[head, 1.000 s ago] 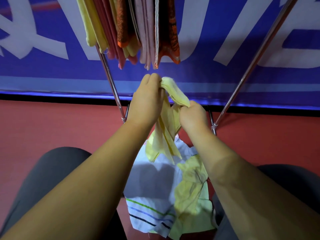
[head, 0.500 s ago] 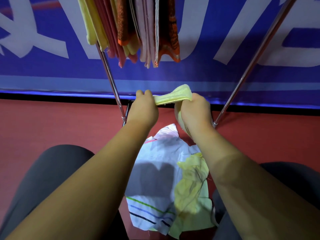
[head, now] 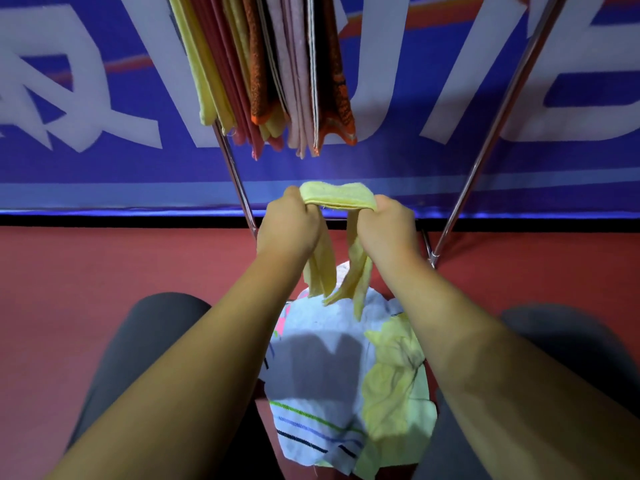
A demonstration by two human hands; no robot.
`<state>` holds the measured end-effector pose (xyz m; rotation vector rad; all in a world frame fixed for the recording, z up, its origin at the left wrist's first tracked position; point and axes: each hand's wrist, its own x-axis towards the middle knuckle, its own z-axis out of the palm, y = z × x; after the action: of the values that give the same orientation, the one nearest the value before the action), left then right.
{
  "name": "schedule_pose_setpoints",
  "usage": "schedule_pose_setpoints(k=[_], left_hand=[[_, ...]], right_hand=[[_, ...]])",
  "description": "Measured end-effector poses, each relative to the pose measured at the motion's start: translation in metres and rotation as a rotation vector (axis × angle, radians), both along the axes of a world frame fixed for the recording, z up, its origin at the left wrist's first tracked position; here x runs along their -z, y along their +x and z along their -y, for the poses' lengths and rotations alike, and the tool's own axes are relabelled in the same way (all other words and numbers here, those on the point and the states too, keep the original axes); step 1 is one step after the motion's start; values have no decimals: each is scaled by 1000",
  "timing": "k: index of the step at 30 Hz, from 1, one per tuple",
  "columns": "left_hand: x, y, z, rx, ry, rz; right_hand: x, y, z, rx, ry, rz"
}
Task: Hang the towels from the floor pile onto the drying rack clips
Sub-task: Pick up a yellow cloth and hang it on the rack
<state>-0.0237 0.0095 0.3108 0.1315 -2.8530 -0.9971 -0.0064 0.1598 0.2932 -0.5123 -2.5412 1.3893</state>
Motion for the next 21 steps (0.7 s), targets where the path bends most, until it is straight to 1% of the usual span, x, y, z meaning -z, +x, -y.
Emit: schedule_pose_setpoints(k=[3, 7, 11, 13, 17, 21], left_hand=[[-20, 12, 4, 19, -35, -33], [-57, 19, 7, 29, -156, -117], [-104, 23, 9, 33, -246, -149], [-133, 24, 10, 37, -234, -161], [-182, 22, 11, 15, -135, -179], [-224, 19, 11, 14, -83, -229]], right_hand=[[-10, 16, 1, -1, 11, -8], [-42, 31, -4, -9, 56, -69], [-88, 27, -15, -50, 179, -83], [-118, 22, -20, -61, 184, -102], [-176, 16, -24, -81, 227, -147], [-224, 9, -27, -48, 291, -195]])
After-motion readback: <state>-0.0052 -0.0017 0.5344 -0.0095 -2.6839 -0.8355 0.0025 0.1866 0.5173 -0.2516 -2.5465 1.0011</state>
